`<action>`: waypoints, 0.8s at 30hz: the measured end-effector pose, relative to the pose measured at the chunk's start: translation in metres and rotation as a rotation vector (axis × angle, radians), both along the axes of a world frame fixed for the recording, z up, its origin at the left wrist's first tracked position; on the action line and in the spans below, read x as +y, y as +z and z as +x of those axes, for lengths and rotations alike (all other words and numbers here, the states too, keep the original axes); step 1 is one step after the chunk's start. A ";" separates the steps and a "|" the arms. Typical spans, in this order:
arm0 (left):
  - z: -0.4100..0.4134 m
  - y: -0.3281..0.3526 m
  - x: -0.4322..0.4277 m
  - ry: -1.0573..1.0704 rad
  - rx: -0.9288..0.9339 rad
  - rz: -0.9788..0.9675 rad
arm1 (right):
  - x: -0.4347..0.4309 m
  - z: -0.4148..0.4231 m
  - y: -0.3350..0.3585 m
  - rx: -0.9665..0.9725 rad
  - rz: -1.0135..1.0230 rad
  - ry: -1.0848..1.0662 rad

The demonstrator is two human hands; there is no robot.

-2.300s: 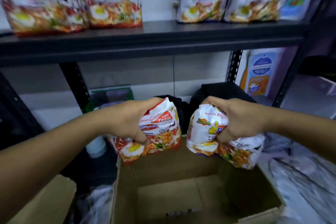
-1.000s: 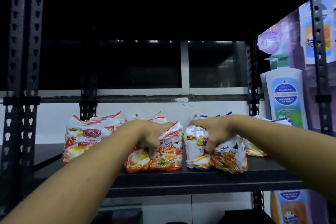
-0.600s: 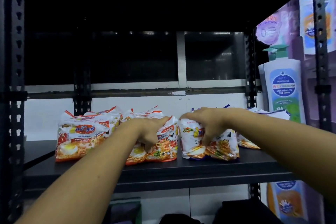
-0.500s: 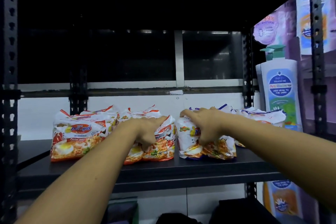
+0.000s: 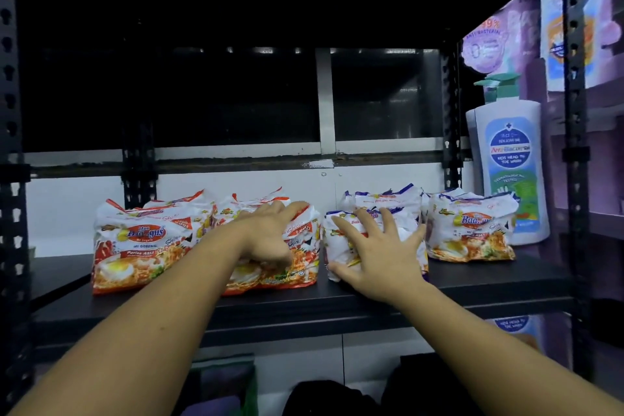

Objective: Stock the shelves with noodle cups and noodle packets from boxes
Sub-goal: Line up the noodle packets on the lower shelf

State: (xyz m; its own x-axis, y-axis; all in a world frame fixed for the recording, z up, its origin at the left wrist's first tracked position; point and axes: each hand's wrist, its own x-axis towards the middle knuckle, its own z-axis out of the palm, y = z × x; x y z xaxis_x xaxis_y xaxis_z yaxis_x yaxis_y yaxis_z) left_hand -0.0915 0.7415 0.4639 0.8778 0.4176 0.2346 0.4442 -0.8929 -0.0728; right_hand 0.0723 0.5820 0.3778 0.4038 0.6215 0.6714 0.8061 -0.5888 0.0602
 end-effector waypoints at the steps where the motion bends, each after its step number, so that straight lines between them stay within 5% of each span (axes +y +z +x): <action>1: -0.004 -0.002 -0.001 -0.018 -0.074 0.013 | 0.000 0.003 -0.003 0.001 0.011 0.009; 7: -0.027 -0.056 0.001 0.077 -0.478 0.504 | 0.004 0.013 -0.010 0.037 0.074 0.037; 13: -0.018 -0.082 0.011 0.144 -0.538 0.016 | 0.008 0.023 -0.007 0.095 0.012 0.050; 24: -0.006 -0.080 0.014 0.265 -0.536 0.081 | 0.011 0.025 -0.008 0.109 0.026 0.050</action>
